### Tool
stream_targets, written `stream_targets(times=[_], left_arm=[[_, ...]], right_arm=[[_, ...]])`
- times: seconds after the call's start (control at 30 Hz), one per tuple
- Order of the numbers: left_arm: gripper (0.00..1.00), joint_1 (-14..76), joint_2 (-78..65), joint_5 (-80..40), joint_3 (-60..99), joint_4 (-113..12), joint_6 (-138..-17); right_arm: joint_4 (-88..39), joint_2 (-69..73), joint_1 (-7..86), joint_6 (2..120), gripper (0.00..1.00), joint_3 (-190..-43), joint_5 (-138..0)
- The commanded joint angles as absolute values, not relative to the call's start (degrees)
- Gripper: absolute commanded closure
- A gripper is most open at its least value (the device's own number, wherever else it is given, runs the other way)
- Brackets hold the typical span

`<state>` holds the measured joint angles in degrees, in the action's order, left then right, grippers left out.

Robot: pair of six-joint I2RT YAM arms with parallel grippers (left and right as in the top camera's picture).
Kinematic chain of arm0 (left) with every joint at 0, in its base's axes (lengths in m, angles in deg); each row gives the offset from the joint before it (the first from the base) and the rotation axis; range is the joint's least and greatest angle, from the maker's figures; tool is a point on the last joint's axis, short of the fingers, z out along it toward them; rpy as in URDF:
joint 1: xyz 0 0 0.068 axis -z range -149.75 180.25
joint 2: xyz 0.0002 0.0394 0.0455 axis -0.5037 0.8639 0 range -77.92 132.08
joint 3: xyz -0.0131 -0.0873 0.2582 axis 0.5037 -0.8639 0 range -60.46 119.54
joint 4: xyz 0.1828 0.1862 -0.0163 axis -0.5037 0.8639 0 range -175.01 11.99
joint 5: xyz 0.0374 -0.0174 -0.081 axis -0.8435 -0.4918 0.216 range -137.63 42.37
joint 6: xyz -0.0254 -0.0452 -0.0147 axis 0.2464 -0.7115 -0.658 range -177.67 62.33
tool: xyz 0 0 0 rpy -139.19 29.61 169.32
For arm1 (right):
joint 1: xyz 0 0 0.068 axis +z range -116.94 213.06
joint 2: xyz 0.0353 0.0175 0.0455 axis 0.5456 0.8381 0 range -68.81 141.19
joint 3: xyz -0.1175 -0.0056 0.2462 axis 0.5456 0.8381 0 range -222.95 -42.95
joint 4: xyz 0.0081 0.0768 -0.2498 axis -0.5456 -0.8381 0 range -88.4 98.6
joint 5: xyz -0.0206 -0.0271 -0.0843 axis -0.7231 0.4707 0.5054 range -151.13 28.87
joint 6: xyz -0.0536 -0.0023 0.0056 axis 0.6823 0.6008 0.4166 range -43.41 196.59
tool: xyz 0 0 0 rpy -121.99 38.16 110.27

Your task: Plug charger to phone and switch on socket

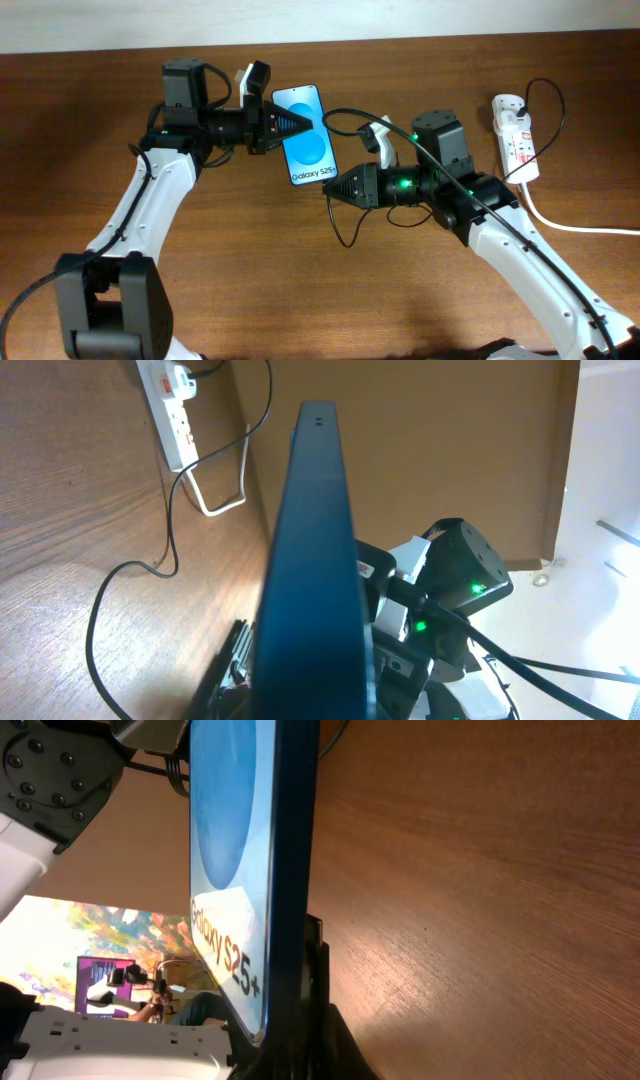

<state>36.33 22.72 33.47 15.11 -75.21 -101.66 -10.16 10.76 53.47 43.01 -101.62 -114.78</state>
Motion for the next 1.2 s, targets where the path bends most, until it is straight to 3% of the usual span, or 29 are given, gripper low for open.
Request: stream_targets(times=[0.0, 0.23, 1.17], left_arm=[[1.00, 36.46, 22.48, 36.07, 15.33, -75.53, -101.90], [1.00, 31.61, 22.48, 34.65, 15.33, -76.43, -101.70], [1.00, 34.12, 22.48, 32.03, 15.33, -76.34, -101.99]], right_arm=[[-9.81, 10.95, 53.29, 43.73, 0.96, -101.62, -115.44], [-10.03, 10.95, 53.40, 43.73, 0.96, -101.62, -120.73], [-8.72, 11.19, 55.98, 43.71, 0.96, -101.62, -118.10]])
